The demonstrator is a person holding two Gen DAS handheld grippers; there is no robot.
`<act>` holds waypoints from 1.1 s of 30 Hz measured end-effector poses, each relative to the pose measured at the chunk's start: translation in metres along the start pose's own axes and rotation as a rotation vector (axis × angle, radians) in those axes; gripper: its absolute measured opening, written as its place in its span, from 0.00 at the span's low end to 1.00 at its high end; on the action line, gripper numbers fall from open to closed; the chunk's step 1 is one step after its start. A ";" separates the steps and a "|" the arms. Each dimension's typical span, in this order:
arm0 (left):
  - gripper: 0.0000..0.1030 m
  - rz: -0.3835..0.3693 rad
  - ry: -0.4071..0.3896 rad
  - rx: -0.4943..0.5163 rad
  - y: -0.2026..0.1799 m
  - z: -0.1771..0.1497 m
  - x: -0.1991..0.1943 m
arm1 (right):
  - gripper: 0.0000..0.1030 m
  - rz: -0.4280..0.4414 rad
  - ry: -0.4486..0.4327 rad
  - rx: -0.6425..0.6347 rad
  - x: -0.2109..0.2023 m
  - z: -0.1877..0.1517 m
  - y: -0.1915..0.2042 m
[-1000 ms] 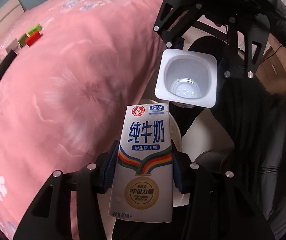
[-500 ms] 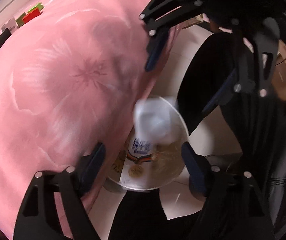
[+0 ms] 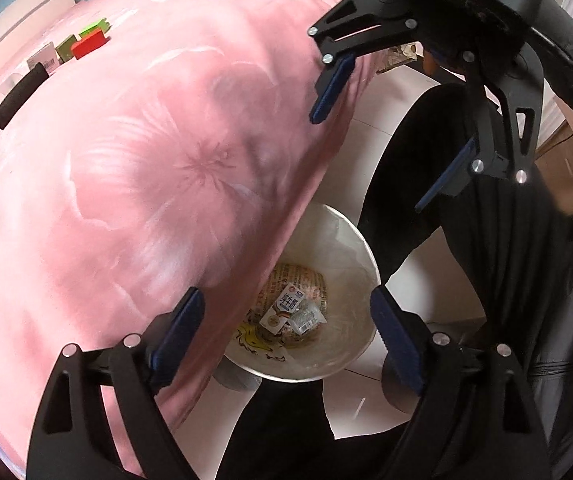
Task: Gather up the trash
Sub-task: 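Open both tools to drop the carton and cup into the bowl, then move both tools back over the bed toward the remaining items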
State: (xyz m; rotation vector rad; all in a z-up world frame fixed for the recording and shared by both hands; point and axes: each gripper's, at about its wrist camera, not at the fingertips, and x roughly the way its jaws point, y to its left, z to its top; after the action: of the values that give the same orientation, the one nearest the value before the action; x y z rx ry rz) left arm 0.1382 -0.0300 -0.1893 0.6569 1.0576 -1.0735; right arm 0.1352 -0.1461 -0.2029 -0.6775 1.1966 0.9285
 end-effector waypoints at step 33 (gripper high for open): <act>0.89 0.257 -0.181 -0.200 0.019 0.026 -0.094 | 0.86 -0.182 -0.187 0.141 -0.110 0.004 0.005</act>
State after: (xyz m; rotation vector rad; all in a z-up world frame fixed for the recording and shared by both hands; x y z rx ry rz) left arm 0.1562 -0.0091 -0.0937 0.5080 0.8828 -0.7776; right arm 0.1220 -0.1665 -0.0955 -0.5636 1.0061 0.7309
